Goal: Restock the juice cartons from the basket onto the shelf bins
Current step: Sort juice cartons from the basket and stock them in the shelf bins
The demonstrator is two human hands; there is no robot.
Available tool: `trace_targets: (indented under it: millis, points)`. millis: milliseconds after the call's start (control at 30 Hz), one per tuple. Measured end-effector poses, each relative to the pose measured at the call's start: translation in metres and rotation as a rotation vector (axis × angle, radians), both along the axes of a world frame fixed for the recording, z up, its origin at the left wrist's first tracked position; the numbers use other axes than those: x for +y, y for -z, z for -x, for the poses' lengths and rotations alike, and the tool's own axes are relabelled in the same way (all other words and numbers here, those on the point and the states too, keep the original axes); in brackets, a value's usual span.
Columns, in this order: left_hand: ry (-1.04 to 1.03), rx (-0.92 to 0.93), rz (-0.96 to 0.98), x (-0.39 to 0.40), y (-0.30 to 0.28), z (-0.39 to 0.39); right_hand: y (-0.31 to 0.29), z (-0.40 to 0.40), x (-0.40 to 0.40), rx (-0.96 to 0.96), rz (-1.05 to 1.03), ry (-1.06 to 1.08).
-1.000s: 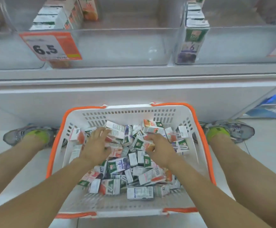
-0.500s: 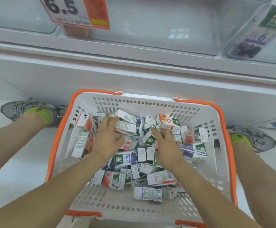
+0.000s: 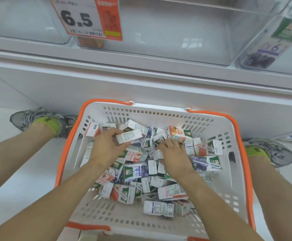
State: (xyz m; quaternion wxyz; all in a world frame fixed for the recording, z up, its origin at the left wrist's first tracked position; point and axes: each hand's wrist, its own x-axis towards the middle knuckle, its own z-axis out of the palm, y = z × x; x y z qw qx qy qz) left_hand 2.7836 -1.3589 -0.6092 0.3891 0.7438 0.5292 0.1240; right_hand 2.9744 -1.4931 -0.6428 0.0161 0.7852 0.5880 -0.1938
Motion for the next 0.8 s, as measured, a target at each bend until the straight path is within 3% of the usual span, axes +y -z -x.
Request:
trace_targets:
  millis: [67,200,333,467,633,800]
  points:
    - [-0.168,-0.155,0.203,-0.007,-0.017,0.009,-0.007,-0.003,-0.003,0.054,-0.01,0.035]
    - [-0.389,-0.64,0.888,-0.015,-0.044,0.031,-0.045,-0.015,-0.003,0.421,-0.151,0.321]
    - [-0.417,-0.881,1.156,-0.025,-0.064,0.04,-0.109,-0.016,-0.002,0.725,-0.237,0.484]
    - [-0.297,-0.987,1.23,-0.029,-0.096,0.04,-0.169,-0.008,-0.002,0.821,-0.28,0.505]
    - [0.035,-0.994,1.252,-0.007,-0.147,0.048,-0.234,0.004,-0.001,0.958,-0.417,0.503]
    - [0.149,-0.721,0.818,0.019,-0.219,0.042,-0.29,0.014,0.02,0.984,-0.656,0.405]
